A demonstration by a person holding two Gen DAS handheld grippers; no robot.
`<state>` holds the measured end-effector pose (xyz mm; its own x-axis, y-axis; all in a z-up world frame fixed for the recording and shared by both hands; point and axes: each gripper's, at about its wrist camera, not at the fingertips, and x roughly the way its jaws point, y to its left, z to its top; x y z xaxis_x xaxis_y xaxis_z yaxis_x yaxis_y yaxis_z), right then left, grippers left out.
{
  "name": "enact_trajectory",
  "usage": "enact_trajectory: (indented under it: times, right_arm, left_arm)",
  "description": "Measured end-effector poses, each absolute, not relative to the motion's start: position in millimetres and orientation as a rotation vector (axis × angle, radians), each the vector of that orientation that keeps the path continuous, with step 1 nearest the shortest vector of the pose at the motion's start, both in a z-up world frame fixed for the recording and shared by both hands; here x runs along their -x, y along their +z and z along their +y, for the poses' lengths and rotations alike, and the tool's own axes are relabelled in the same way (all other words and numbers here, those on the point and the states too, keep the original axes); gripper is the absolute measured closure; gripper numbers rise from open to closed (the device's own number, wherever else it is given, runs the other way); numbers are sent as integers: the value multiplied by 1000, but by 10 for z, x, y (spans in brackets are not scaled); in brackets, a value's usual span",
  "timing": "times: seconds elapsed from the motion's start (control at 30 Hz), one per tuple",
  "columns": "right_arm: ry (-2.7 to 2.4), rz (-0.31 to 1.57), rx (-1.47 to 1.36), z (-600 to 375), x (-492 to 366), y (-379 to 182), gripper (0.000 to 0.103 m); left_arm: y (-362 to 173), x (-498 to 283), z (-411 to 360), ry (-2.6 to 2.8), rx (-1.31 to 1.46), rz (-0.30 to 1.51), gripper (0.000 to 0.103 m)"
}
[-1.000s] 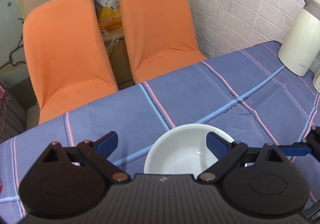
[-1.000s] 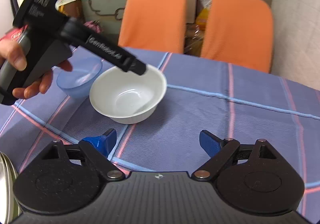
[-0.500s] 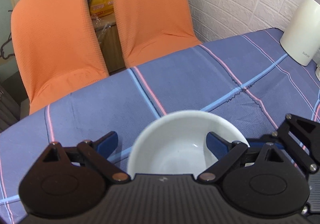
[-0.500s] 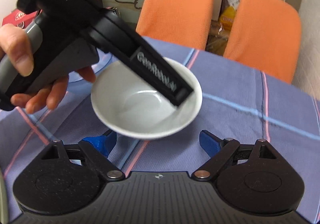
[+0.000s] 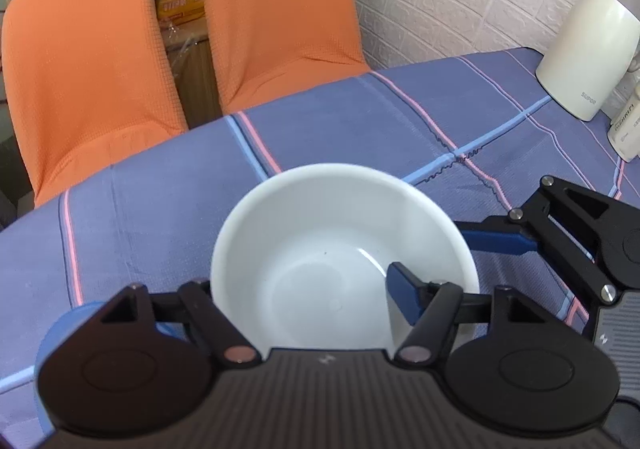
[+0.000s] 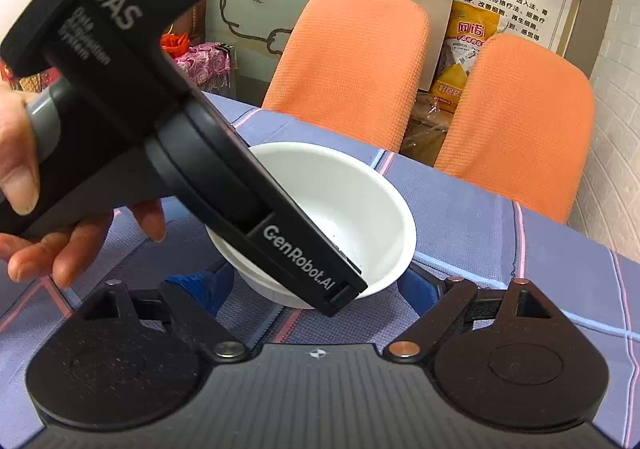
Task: Organize plates and bowls
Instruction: 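Carry the white bowl into the steel bowl and open both grippers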
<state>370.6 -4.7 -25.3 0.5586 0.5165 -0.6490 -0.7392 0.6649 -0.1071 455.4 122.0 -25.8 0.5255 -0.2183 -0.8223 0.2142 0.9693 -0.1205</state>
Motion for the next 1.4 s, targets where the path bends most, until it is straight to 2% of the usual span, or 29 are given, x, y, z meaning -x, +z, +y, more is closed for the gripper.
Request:
enact_trajectory:
  times: [0.5, 0.93, 1.2, 1.4]
  right_arm:
    - [737, 592, 392, -239, -3561, -97, 27]
    - [660, 486, 385, -830, -2518, 479, 26]
    - [616, 506, 328, -1122, -1699, 429, 26]
    - [588, 554, 307, -1143, -1356, 259, 26]
  left_arm:
    - [-29, -4187, 917, -297, -6, 928, 38]
    - [577, -2971, 261, -353, -32, 834, 38]
    - [360, -2188, 12, -378, -7, 867, 38]
    - [151, -1941, -108, -378, -28, 887, 38]
